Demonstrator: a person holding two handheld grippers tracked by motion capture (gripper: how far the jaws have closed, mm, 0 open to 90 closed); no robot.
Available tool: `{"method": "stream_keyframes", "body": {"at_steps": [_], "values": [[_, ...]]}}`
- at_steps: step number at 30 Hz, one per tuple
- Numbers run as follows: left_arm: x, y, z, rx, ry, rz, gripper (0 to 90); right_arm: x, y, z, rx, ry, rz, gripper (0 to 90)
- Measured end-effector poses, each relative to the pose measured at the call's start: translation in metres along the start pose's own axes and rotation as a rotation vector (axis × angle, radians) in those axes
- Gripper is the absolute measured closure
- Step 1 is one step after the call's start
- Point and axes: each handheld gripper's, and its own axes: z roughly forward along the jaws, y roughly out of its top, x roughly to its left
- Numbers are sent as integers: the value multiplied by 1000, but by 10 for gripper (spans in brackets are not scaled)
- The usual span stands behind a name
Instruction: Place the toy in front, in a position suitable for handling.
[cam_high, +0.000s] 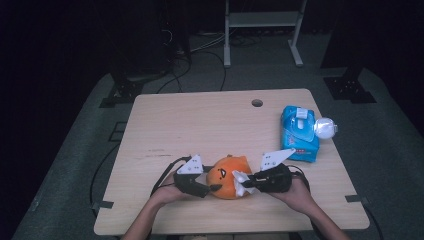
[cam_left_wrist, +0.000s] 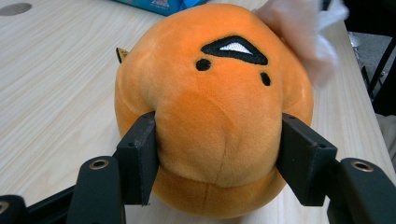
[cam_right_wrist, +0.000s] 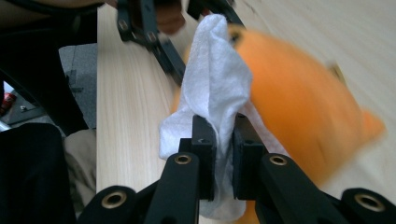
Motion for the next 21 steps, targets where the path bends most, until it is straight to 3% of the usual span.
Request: {"method": "stream_keyframes", "body": {"at_steps": [4,7,13,16,17,19,21], "values": [[3,10,11,27,-5,22,362,6,14,7,-10,-58,-58,813],[7,9,11,15,-6,2,362,5,15,7,-11,-95,-78,814],[9,2,10,-11,-4,-12,334,-10,-6,-8,-34,-138,-18,815],[8,6,8,-8,10,-28,178,-11,-12,-8,-47,-132,14,814],[7,11,5,-30,19,-60,152,-10,-12,-7,-47,-140,4,814],[7,13,4,-55,17,-69,184,-7,-10,-4,-56,-138,5,814],[5,13,7,-36,33,-31,222,-5,-7,-2,-68,-135,2,813]]}}
